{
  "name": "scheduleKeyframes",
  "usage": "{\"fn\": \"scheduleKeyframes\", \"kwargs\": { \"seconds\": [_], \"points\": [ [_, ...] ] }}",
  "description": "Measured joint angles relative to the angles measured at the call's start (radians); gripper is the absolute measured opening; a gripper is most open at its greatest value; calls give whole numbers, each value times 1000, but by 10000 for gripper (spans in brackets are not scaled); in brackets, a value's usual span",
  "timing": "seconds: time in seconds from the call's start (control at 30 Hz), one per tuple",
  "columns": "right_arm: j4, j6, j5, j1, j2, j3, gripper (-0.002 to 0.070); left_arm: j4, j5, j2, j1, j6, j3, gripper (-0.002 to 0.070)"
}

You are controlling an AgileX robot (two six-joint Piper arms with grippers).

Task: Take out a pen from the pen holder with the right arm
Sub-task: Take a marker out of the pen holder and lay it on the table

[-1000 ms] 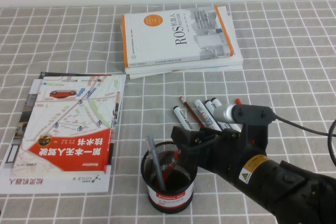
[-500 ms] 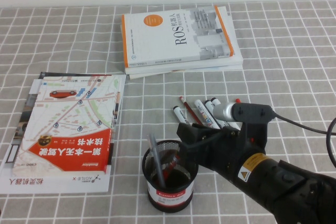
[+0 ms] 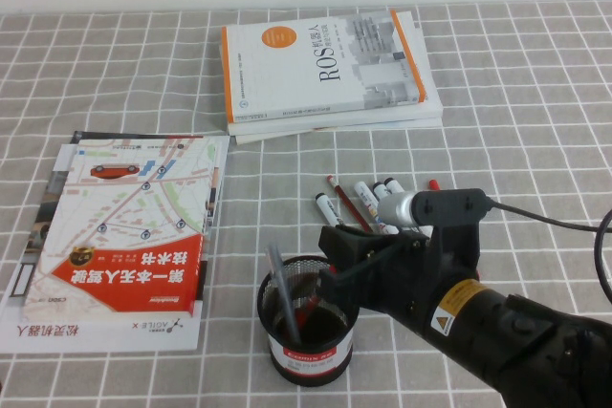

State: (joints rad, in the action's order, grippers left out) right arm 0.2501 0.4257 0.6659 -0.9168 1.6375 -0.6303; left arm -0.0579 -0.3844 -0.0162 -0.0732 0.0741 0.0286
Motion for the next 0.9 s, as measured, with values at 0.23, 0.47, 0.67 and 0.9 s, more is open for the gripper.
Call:
{"fn": "scheduleKeyframes", "kwargs": {
  "seconds": [0.23, 0.47, 0.67, 0.9],
  "points": [
    [-18, -42, -38, 0, -51, 0, 24, 0, 0, 0, 0, 0, 0, -3],
    [-38, -77, -128, 0, -127, -4, 23, 0, 0, 0, 0, 0, 0, -3],
    [-56, -150, -289, 0, -197, -53, 23, 0, 0, 0, 0, 0, 0, -3],
    [-55, -278, -381, 0, -252, -109, 23, 0, 0, 0, 0, 0, 0, -3]
  ]
}}
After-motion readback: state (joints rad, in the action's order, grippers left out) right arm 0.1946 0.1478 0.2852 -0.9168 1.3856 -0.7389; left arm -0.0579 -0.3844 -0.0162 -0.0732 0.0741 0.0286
